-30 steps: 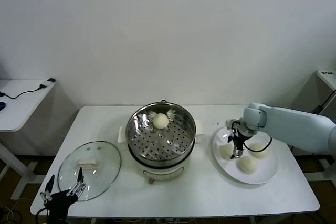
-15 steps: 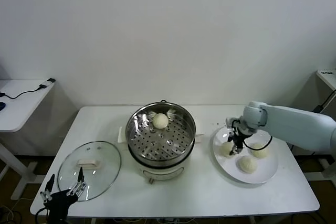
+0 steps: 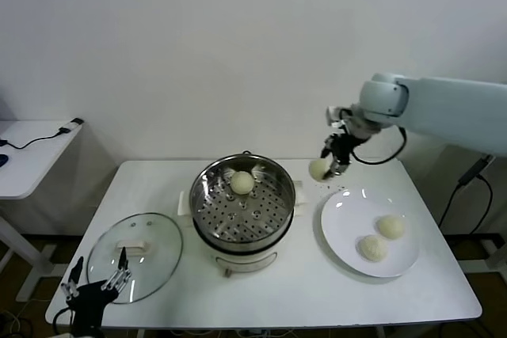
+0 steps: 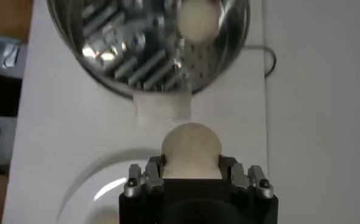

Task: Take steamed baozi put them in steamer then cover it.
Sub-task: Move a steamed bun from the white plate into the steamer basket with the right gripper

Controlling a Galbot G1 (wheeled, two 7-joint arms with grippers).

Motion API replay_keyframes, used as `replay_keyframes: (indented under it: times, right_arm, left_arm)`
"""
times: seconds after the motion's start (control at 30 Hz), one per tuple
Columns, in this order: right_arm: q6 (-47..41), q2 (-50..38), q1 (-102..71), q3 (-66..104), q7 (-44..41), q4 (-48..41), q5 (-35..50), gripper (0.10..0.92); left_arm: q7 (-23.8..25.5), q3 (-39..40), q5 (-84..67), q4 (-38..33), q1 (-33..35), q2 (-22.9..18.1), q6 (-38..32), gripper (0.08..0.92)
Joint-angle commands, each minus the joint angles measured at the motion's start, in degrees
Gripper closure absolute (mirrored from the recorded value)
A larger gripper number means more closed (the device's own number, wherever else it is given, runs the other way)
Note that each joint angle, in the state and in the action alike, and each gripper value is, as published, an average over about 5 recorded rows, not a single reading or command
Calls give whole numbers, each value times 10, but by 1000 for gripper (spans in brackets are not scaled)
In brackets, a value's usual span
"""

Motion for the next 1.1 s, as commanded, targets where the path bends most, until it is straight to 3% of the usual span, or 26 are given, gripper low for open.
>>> replay_keyframes:
  times: [0.03, 0.3, 0.73, 1.1]
  right_arm:
    - [-93, 131, 42, 59, 87, 74, 158, 423]
    - [-135, 229, -79, 91, 164, 1, 144, 423]
    - [-150, 265, -215, 94, 203, -96, 68, 423]
    - [-157, 287, -244, 98, 218, -128, 48, 417]
  left_arm:
    - [0, 0, 1, -2, 0, 2, 0, 177]
    - [-1, -3, 1, -2, 3, 1, -4, 177]
    - [0, -3, 0, -2, -1, 1, 1, 177]
    - [-2, -6, -3, 2, -3, 4, -1, 177]
